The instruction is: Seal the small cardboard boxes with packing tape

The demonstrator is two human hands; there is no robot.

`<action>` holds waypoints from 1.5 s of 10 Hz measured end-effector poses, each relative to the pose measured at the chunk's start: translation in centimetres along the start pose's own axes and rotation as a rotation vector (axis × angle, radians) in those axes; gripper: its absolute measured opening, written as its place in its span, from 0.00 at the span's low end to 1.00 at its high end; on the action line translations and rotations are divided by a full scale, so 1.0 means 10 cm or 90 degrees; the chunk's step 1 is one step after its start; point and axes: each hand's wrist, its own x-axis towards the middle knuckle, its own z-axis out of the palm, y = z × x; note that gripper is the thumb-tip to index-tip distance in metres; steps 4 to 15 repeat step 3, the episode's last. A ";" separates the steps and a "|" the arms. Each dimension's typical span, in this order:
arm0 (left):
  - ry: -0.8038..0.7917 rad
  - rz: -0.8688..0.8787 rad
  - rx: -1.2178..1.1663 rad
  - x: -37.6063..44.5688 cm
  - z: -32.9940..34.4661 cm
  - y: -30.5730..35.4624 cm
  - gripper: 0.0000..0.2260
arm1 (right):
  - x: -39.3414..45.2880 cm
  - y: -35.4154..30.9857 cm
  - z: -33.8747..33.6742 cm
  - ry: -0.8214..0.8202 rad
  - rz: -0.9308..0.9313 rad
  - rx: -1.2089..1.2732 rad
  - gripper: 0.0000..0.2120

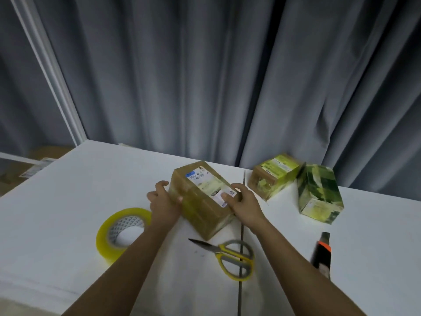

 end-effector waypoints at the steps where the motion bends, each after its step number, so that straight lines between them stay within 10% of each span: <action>1: -0.108 -0.086 -0.215 0.07 0.11 0.17 0.09 | 0.16 -0.07 0.21 0.108 0.009 -0.096 0.16; 3: -0.135 0.063 -0.146 0.19 0.10 0.48 0.16 | 0.32 -0.28 0.25 0.115 0.018 -0.229 0.19; 15: -0.135 0.063 -0.146 0.19 0.10 0.48 0.16 | 0.32 -0.28 0.25 0.115 0.018 -0.229 0.19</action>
